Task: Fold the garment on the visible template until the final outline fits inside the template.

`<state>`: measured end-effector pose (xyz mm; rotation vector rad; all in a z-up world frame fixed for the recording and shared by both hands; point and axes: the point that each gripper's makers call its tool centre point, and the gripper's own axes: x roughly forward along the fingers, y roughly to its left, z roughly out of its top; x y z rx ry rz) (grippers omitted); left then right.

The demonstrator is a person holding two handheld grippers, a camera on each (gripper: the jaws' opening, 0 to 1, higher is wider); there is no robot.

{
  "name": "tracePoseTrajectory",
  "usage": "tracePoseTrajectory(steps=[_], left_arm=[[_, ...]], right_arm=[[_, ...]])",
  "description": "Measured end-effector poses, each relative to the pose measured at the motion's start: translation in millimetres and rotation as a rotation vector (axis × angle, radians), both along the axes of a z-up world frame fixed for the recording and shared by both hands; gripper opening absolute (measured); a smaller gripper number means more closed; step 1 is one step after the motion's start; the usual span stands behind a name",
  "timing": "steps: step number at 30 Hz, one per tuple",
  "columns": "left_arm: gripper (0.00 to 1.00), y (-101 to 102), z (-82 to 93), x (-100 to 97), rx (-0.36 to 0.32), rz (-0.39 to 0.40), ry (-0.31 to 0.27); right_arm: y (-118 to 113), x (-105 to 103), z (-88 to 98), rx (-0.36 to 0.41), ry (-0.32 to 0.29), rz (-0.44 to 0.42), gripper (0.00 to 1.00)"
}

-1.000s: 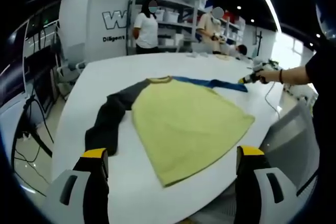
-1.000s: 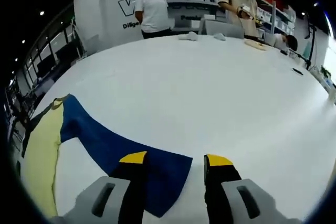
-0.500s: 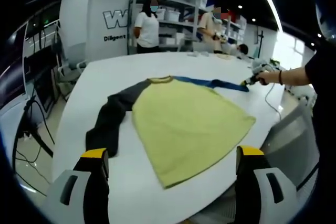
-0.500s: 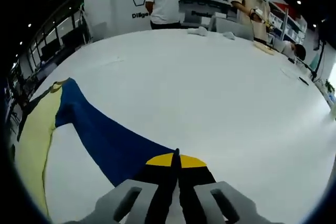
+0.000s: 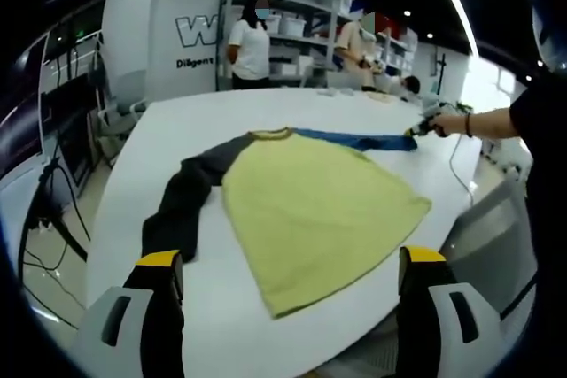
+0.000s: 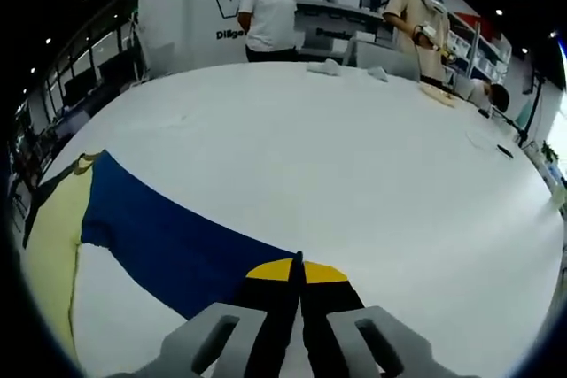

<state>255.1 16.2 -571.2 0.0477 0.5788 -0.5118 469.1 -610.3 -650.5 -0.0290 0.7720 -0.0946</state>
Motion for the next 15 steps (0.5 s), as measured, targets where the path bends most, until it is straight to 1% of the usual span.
tracePoseTrajectory(steps=[4,6,10,11,13,15], left_arm=[[0.99,2,-1.5,-2.5,0.005,0.004,0.006],[0.99,2,-0.8,-2.8,0.006,0.007,0.007],[0.99,4,0.4,-1.9,0.011,0.014,0.006],[0.99,5,0.7,-1.5,0.011,0.016,0.006],[0.99,5,1.0,-0.3,0.01,0.018,0.006],[0.99,5,0.7,0.6,0.012,0.017,0.008]], right_arm=[[-4,9,0.2,-0.006,0.002,0.009,0.0],[-10,15,-2.3,-0.004,0.016,0.008,0.0],[-12,18,-3.3,0.0,0.019,-0.001,0.0],[-18,26,-7.4,0.001,0.022,0.003,0.0],[-21,26,-12.1,-0.006,0.041,0.008,0.0],[-19,20,-15.5,-0.012,0.057,0.004,0.0]])
